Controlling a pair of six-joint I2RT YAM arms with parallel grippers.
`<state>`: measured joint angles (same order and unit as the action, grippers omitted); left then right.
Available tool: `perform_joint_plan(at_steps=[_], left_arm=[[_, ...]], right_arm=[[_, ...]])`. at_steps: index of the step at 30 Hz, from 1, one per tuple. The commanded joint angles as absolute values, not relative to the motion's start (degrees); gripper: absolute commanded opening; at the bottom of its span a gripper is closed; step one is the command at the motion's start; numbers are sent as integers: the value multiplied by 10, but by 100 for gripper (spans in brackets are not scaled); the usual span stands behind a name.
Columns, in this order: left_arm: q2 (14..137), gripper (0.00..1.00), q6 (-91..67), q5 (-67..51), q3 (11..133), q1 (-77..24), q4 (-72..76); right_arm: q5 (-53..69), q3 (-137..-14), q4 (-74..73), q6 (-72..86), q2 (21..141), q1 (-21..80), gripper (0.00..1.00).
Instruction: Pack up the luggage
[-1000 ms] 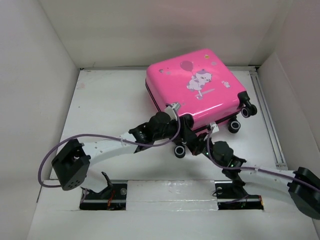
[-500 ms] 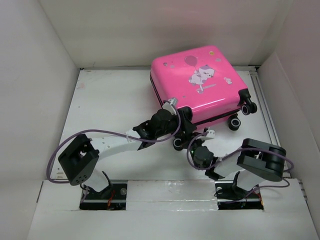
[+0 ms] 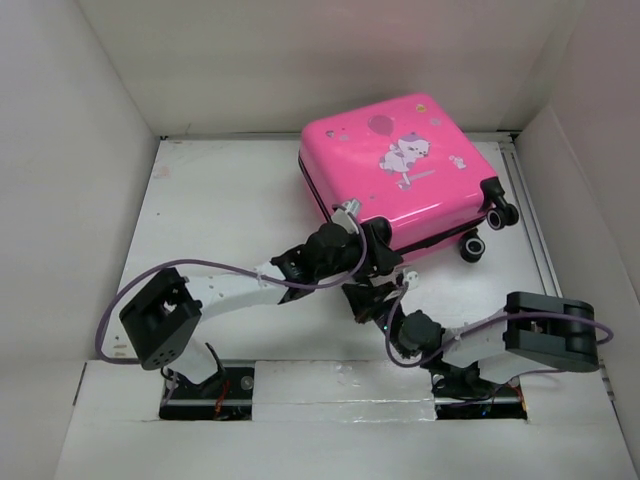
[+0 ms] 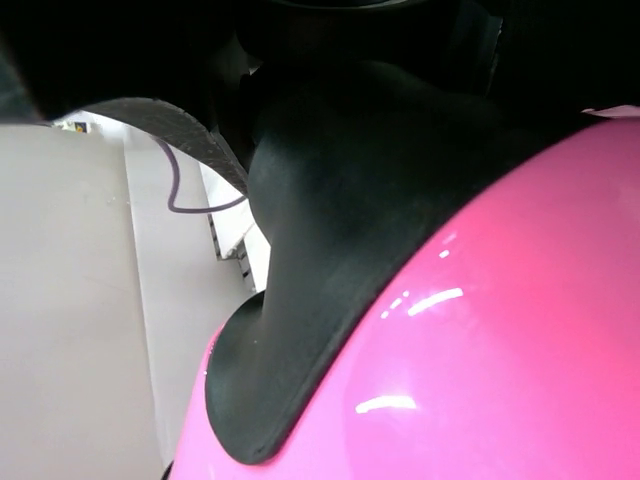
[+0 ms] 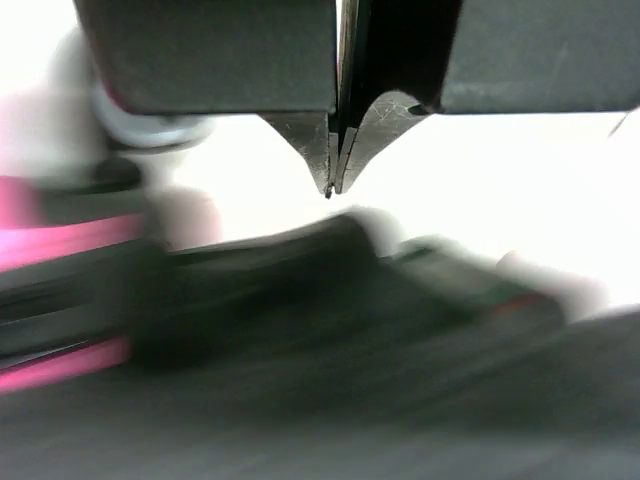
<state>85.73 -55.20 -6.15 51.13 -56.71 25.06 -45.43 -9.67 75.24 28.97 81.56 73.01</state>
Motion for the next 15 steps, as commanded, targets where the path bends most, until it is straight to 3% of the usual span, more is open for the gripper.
perform_joint_plan(at_steps=[1,6,8,12,13,15], left_arm=[[823,0,-571,-125,589,-562,450],[873,0,-630,-173,584,-562,511],[886,6,-636,-180,584,-568,516],[853,40,-600,-162,577,-556,471],[838,54,-581,-148,577,-556,449],[793,68,-537,-91,577,-556,400]], right_arm=[[-252,-151,731,273,783,785,0],[-278,-225,790,223,867,785,0],[-290,-258,790,223,898,785,0],[-285,-242,745,229,879,792,30],[-290,-236,689,245,846,792,34],[-297,-212,640,259,811,797,40]])
